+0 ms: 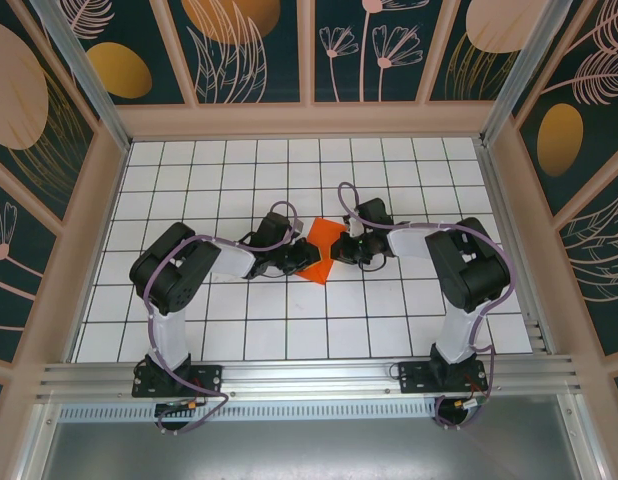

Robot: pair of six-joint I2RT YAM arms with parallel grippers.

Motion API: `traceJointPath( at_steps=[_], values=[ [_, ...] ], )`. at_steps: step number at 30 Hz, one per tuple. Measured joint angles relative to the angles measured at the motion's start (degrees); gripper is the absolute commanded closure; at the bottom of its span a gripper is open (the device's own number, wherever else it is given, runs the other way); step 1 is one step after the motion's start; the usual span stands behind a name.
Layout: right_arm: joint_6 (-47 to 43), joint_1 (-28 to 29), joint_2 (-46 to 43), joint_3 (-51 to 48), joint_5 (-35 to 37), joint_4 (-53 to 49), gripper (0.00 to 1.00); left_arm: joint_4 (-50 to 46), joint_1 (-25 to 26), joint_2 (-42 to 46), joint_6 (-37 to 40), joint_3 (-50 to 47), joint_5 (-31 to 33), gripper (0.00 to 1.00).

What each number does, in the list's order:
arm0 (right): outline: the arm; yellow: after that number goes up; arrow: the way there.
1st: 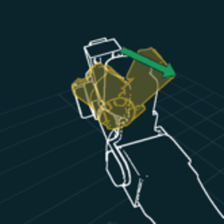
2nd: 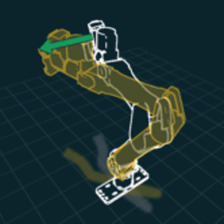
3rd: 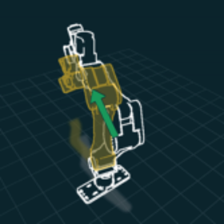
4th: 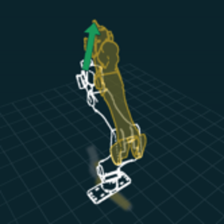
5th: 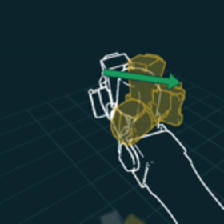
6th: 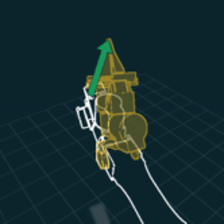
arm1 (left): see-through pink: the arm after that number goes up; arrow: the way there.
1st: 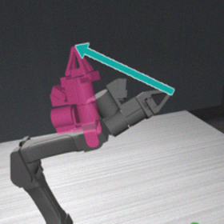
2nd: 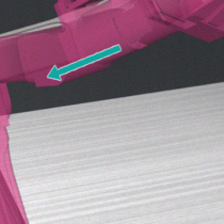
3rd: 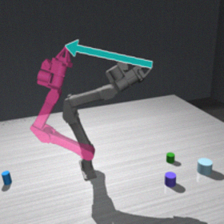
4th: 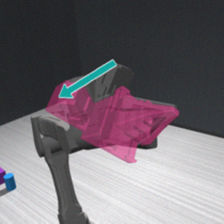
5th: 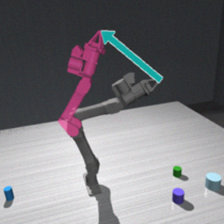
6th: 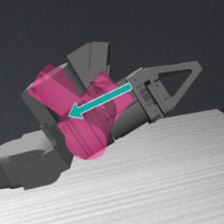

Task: Fold a paper plane with a square sheet of paper (pick it up from the middle)
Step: Fold the triangle a second time at the center of the table.

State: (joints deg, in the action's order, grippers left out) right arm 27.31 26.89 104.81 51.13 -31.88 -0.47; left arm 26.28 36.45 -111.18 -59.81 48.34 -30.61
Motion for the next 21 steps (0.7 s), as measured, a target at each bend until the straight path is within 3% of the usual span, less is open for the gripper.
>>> traceJointPath(
  at_steps=[13,21],
  values=[
    [0.00,0.11,0.13,0.22,0.28,-0.07,0.95,-1.75,0.02,0.00,-0.04,0.55,1.20,0.86],
    [0.00,0.44,-0.48,0.94,2.14,-1.60,0.85,-4.00,0.39,0.15,-0.15,1.27,2.93,0.88]
  ],
)
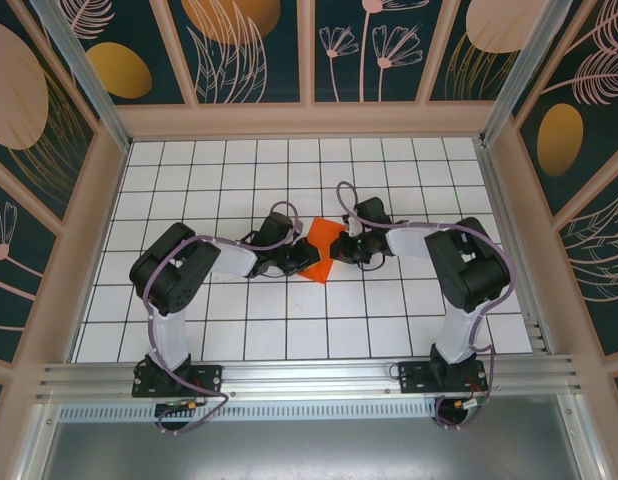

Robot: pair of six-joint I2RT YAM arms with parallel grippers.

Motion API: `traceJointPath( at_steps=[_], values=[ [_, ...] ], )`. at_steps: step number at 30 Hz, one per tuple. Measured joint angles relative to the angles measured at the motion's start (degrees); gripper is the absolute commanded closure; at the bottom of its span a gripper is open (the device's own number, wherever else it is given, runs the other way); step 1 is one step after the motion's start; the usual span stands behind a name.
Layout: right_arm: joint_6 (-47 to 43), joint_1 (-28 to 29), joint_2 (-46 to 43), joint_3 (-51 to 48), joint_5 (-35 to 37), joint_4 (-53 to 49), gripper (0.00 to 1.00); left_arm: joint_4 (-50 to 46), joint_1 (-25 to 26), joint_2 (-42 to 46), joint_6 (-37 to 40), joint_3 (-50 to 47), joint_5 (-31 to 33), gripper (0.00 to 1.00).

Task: Fold a paper plane with a square sheet of paper (pick it up from the middle)
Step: Fold the triangle a second time at the center of the table.

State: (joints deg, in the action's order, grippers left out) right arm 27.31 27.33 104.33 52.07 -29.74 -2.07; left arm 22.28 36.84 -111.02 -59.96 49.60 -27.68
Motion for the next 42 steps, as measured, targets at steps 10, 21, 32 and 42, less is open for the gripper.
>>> traceJointPath(
  at_steps=[10,21,32,42],
  values=[
    [0.00,0.68,-5.86,-0.11,3.85,-0.72,0.85,-1.70,0.48,0.20,-0.76,0.66,1.64,0.89],
    [0.02,2.40,-2.75,-0.44,3.10,-0.79,0.90,-2.16,0.70,0.39,-0.81,0.72,2.49,0.91],
    [-0.72,2.36,0.63,2.05,3.19,-3.32,0.92,-3.23,0.72,1.09,0.35,0.92,2.95,0.90],
    [-3.41,2.40,1.38,3.54,3.32,-5.53,0.93,-5.64,0.68,3.34,5.22,3.56,5.57,0.90]
  ],
)
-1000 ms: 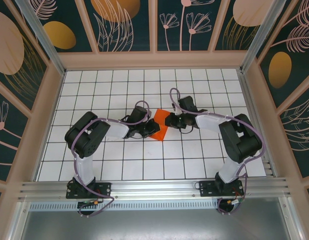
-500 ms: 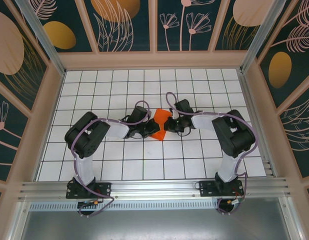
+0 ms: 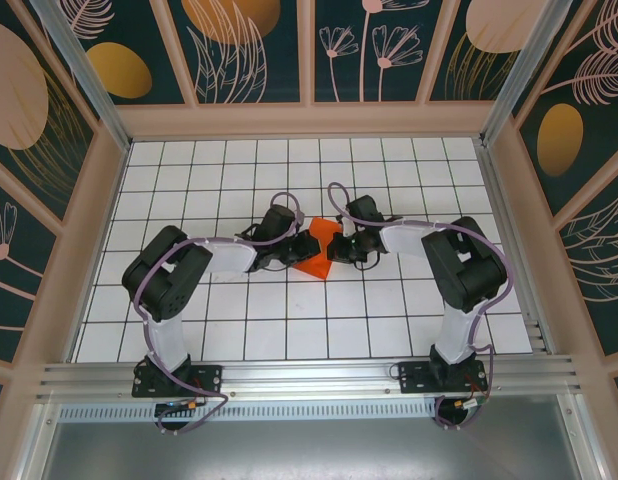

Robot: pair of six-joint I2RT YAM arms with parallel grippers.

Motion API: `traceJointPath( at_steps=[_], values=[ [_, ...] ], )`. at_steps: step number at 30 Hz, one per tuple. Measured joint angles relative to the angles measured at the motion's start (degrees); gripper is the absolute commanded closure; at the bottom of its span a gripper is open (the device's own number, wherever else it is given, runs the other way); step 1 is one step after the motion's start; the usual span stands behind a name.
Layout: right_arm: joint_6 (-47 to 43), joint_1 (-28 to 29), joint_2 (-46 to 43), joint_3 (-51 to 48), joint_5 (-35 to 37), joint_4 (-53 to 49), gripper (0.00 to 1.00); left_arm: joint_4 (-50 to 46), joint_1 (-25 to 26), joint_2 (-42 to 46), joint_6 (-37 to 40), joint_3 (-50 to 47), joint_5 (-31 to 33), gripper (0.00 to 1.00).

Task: Fold a paper plane with a square sheet of paper (pick it up from the middle)
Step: Fold the triangle a second time at the center of the table.

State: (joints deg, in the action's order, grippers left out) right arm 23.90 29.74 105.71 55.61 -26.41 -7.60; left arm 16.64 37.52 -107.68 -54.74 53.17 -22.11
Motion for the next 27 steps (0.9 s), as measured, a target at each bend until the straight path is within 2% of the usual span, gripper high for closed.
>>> traceJointPath(
  at_steps=[9,19,27],
  values=[
    [-1.16,0.00,0.28,0.26,0.02,-0.26,0.93,-3.67,0.00,-2.69,0.28,0.92,2.27,0.90],
    [-4.02,0.02,1.22,1.18,0.02,-0.42,0.94,-7.13,0.00,-2.75,1.88,4.04,4.72,0.62],
    [-5.66,0.07,1.29,1.27,0.22,-0.44,0.94,-9.29,-1.97,-2.89,3.72,5.79,6.62,0.58]
  ],
)
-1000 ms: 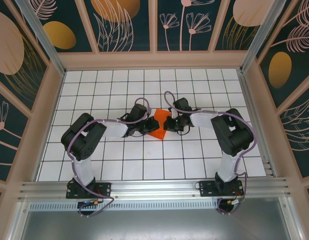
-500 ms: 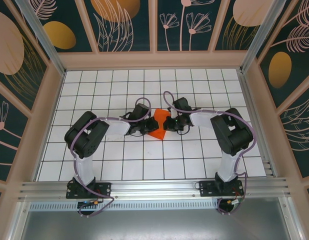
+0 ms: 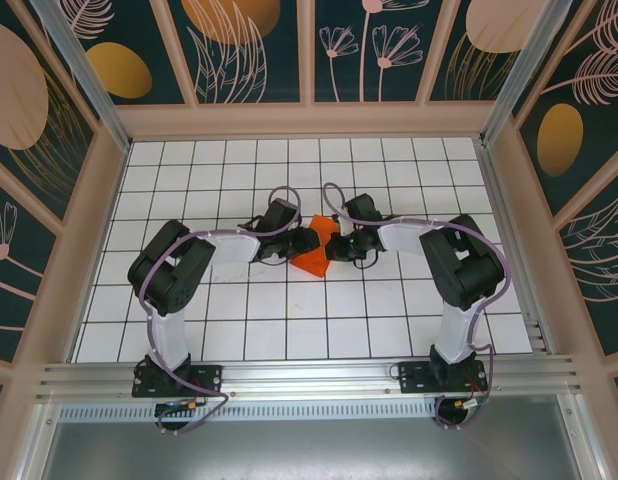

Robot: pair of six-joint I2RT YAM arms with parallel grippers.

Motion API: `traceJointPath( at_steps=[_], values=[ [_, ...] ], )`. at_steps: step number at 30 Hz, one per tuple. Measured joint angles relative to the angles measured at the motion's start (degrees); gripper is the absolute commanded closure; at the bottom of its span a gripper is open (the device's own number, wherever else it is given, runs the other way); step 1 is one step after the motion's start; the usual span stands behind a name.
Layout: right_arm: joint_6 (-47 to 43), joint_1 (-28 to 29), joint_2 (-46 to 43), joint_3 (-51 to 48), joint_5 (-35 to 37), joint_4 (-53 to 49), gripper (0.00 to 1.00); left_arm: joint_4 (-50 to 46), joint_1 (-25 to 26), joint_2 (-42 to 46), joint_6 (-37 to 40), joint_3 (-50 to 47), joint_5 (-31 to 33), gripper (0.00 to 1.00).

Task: Fold a paper plane with a square sheet of paper (pick it up from the middle)
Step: Fold the triangle a second time at the center of the table.

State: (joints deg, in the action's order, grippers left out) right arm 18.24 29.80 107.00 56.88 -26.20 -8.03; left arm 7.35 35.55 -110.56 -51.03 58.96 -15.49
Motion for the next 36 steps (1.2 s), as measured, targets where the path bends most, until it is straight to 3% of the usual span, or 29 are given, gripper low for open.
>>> traceJointPath(
  at_steps=[13,24,36],
  values=[
    [-0.15,-0.02,-0.07,0.00,0.02,0.04,0.95,-1.62,-3.76,-0.28,3.93,1.40,1.49,0.60],
    [-0.15,-0.02,-0.20,-0.02,-0.33,0.22,0.95,2.84,-2.27,4.61,3.37,-1.42,-2.71,0.84],
    [-5.86,-0.57,0.04,0.09,-2.25,0.55,0.94,3.04,-0.39,0.00,2.67,-1.79,-3.52,0.91]
  ],
)
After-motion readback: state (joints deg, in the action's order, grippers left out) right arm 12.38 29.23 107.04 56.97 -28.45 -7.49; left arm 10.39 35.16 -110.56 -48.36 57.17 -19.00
